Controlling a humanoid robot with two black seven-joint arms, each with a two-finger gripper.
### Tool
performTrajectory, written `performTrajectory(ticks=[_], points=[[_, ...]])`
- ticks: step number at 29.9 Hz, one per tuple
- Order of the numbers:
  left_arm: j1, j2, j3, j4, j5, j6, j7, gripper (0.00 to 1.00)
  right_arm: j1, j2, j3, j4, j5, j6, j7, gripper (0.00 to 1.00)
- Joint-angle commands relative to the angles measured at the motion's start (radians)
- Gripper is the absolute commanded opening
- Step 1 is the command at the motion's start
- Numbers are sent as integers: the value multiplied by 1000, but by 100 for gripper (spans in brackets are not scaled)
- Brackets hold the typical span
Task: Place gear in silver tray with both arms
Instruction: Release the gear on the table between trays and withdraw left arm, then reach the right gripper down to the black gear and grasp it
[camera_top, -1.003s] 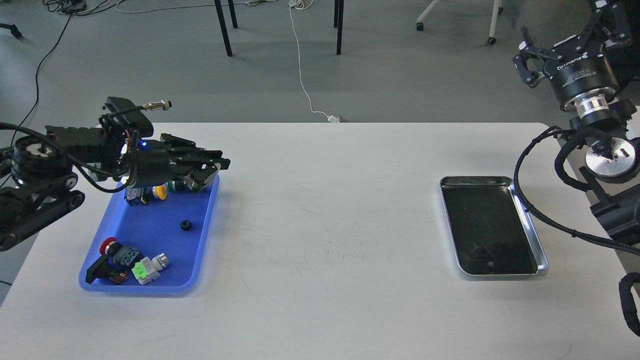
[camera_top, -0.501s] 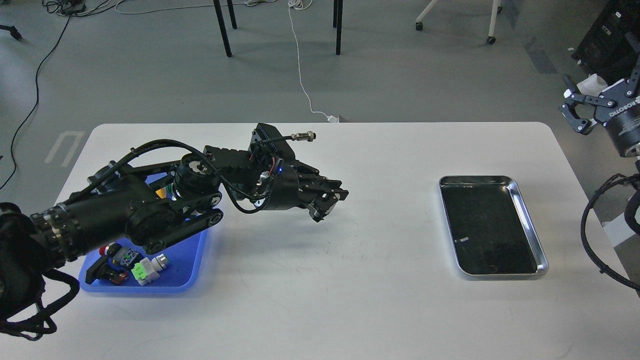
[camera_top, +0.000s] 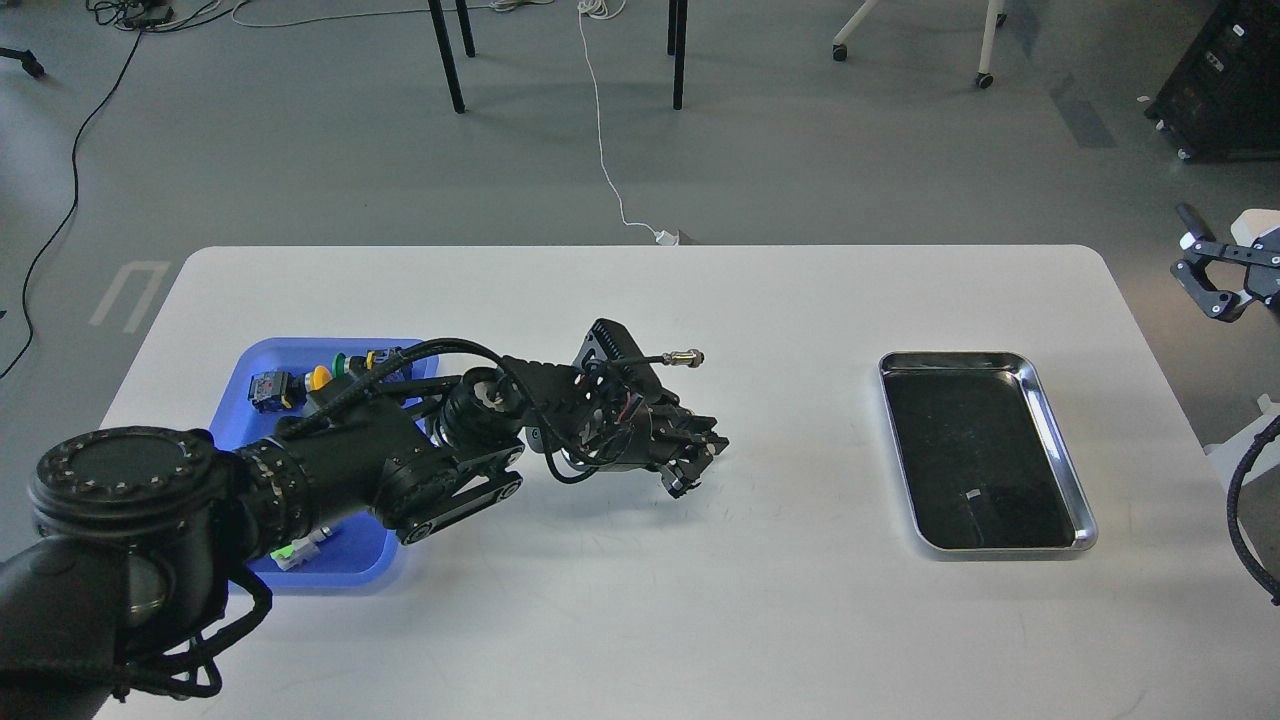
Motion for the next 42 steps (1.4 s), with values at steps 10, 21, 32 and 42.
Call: performTrajectory(ticks=[10,21,32,42], points=[[3,0,-9,-15,-50,2,-2,60,10,6,-3,0,0,0,0,99],[-76,0,-162,-41,-575,-11,-7,87,91,-7,-20,-6,-17,0,-12,99],[-130,308,-385,-32,-1595,-211,9,97,423,0,-251,-14,-356,0,-35,99],[5,534,-571,-43,-2062,-359,67,97,890,155,-788,-10,-555,0,-29,98]])
